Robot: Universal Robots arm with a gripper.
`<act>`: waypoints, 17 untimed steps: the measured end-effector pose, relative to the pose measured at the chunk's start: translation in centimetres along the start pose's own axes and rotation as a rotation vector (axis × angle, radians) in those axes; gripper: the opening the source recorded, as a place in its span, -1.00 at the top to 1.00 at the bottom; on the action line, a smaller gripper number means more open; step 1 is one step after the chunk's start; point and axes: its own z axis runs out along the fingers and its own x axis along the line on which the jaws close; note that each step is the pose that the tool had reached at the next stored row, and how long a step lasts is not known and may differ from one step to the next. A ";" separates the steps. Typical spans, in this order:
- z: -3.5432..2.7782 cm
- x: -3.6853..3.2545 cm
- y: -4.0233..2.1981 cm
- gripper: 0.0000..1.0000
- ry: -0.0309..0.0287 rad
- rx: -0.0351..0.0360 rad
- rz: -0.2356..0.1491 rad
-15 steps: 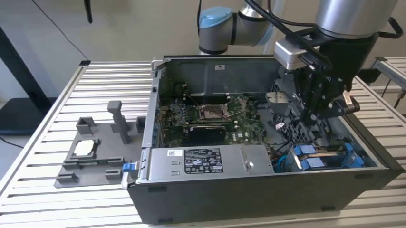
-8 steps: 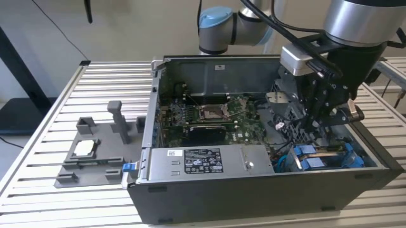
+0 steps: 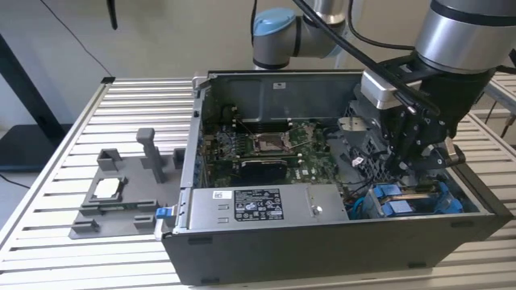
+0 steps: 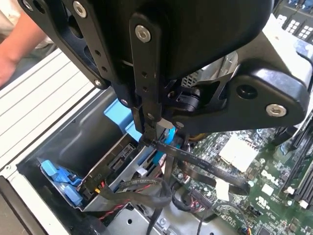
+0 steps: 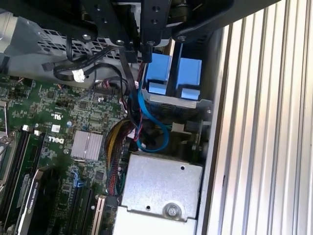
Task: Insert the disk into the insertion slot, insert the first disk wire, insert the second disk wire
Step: 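Insert the second disk wire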
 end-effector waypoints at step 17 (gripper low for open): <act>0.51 1.14 -1.75 0.69 -0.0290 -0.0355 0.018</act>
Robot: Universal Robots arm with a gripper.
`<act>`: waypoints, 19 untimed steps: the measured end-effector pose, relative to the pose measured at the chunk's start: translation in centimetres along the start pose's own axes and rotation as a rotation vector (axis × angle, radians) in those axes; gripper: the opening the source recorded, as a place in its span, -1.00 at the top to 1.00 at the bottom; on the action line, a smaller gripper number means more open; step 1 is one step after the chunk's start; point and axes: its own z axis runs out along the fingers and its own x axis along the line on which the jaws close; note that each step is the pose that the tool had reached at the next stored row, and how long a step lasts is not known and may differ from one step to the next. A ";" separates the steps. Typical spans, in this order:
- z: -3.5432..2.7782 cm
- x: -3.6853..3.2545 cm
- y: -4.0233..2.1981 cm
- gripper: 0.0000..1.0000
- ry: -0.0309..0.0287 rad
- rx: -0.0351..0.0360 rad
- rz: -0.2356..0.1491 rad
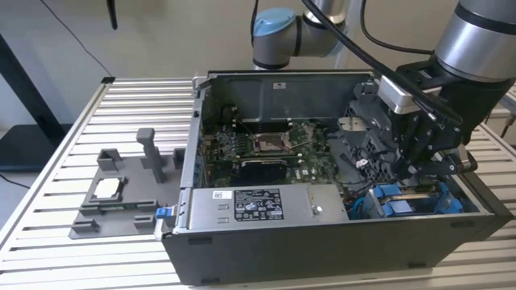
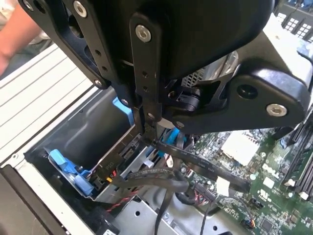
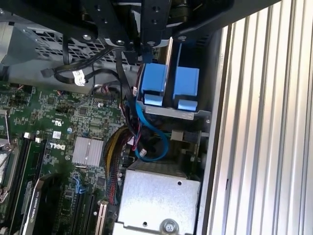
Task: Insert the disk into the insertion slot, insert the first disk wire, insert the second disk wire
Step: 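Insert the second disk wire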
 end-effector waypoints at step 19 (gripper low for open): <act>0.39 0.91 -1.65 0.69 -0.0315 -0.0833 0.037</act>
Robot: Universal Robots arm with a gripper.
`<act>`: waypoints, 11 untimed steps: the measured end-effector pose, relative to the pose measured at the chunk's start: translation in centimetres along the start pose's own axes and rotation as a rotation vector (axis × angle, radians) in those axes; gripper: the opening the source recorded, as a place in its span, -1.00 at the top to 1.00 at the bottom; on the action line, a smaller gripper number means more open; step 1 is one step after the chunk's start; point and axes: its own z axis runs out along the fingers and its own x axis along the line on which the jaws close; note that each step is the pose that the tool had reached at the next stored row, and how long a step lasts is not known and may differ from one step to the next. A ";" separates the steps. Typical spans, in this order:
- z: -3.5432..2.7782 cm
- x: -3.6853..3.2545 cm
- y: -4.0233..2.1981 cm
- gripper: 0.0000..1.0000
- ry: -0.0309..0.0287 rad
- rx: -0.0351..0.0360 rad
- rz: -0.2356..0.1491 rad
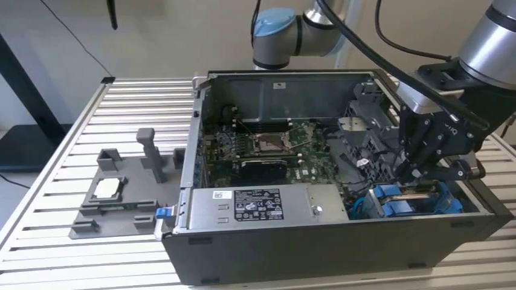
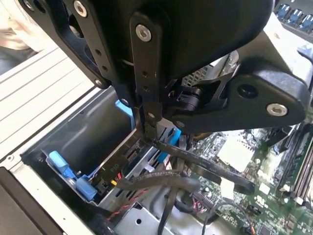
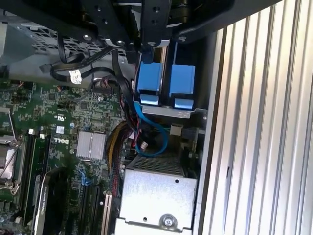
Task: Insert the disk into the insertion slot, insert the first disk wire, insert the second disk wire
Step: 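Insert the second disk wire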
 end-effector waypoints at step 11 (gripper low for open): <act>0.01 0.11 -0.23 0.69 -0.0221 0.0065 0.056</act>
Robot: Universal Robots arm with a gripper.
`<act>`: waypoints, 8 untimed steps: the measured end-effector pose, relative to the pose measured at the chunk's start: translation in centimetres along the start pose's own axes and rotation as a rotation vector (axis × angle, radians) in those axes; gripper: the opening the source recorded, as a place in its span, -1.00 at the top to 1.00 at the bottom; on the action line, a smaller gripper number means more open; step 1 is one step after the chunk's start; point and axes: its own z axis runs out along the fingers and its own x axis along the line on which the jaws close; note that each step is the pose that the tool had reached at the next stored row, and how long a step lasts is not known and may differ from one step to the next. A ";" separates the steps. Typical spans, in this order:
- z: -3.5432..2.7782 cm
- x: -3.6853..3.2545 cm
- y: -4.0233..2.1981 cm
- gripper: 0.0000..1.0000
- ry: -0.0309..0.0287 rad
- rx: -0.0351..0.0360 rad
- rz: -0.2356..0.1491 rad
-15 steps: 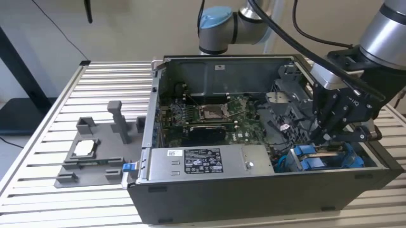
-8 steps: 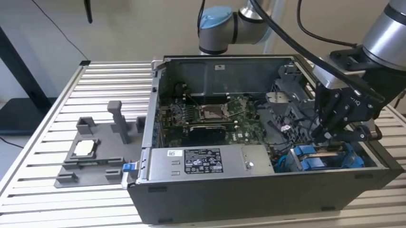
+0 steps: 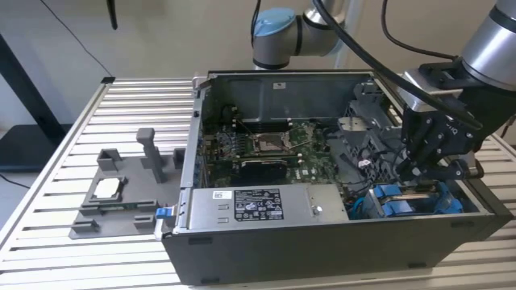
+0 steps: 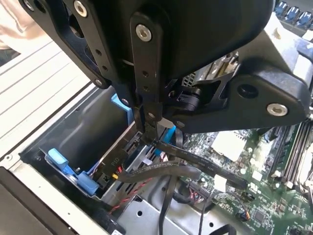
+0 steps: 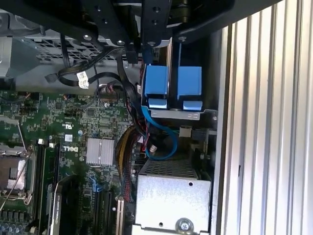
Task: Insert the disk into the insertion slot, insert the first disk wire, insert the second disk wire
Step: 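Insert the second disk wire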
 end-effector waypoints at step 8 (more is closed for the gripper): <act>0.02 0.93 -0.72 0.69 -0.0016 -0.0016 0.000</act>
